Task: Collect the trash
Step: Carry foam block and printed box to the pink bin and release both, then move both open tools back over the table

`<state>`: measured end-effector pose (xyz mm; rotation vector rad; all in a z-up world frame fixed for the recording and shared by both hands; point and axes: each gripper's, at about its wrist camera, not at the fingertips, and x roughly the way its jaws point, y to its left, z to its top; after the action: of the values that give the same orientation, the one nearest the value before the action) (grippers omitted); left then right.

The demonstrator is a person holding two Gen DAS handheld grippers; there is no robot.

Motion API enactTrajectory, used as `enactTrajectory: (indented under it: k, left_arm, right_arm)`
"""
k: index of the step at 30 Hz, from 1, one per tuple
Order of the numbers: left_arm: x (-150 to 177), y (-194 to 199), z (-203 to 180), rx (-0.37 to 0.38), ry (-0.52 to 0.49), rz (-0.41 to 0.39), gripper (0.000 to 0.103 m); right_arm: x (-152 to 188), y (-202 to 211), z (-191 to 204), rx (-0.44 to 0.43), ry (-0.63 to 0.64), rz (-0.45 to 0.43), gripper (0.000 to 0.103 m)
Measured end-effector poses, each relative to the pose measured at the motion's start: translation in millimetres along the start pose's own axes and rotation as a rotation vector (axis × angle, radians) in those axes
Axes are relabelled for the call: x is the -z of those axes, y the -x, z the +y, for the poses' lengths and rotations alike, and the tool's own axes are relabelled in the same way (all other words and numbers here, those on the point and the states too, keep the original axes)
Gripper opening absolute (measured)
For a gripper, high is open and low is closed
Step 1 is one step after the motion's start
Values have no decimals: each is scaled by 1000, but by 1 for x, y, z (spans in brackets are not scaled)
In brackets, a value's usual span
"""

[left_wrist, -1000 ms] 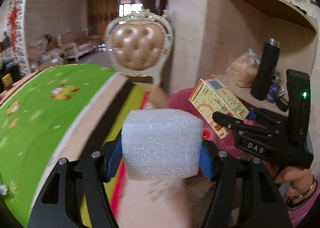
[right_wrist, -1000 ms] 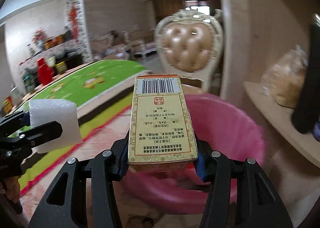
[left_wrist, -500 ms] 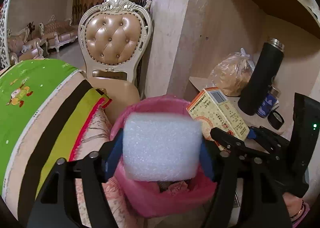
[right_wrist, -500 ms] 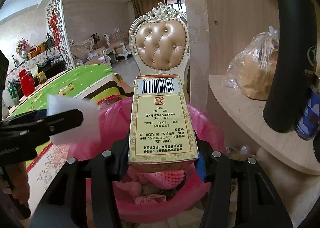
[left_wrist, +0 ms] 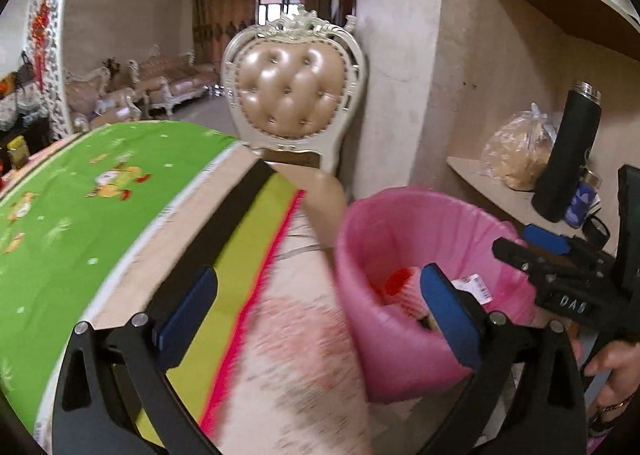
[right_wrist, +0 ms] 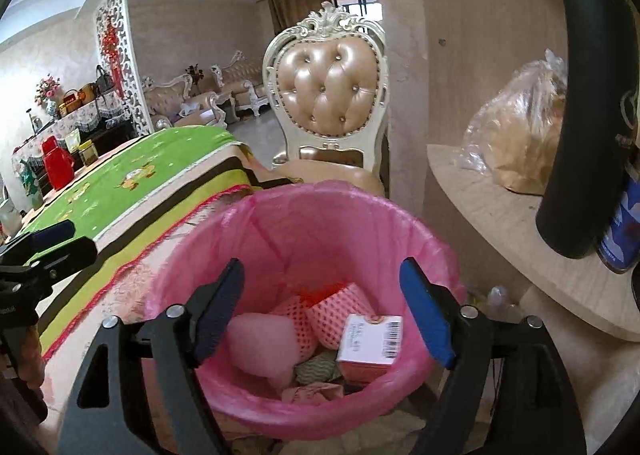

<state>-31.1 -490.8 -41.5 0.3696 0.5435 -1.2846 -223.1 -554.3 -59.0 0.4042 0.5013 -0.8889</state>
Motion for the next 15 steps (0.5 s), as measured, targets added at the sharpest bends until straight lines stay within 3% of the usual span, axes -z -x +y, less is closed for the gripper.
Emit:
enactTrajectory:
  k: [9, 15]
  left_arm:
    - [20, 76, 36, -285, -118, -99, 98]
    - [44, 118, 84, -367, -89, -103, 98]
  right_arm:
    - [0, 9, 66, -82, 104, 7, 83]
    - [4, 6, 128, -171, 189, 32, 83]
